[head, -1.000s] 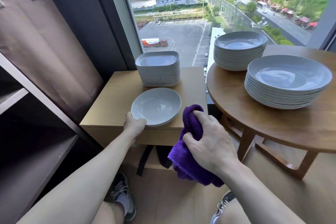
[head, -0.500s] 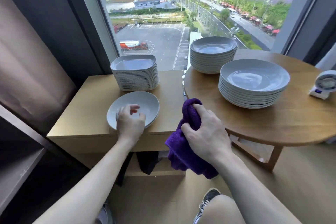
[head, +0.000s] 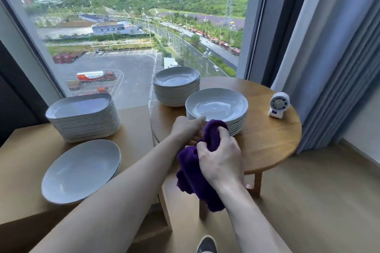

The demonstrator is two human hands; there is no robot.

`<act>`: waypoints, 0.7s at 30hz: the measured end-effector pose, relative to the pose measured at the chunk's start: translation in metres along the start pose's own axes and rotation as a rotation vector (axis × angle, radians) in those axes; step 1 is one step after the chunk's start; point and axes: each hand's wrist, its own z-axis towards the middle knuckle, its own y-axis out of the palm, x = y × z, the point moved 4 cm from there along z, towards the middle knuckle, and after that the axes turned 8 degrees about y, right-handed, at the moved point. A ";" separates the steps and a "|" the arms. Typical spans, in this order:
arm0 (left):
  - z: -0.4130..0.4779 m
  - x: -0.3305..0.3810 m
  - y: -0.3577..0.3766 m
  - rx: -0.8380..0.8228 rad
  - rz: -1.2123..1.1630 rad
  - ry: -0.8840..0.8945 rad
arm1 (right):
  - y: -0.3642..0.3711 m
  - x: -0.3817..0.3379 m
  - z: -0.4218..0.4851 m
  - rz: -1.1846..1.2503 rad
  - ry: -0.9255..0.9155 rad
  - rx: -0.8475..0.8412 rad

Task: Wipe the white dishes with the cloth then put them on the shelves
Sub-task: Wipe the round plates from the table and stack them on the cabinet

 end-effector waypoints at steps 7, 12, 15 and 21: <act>0.014 0.005 0.018 0.045 -0.098 -0.094 | 0.010 0.002 -0.001 -0.108 0.025 -0.056; 0.015 0.015 0.014 0.029 -0.040 -0.156 | 0.012 0.001 0.001 -0.114 0.040 -0.076; 0.014 0.023 0.009 -0.016 0.019 -0.147 | 0.010 0.000 0.000 -0.106 0.028 -0.066; 0.011 0.040 -0.020 -0.011 -0.009 -0.091 | 0.012 -0.022 -0.014 -0.057 -0.239 -0.069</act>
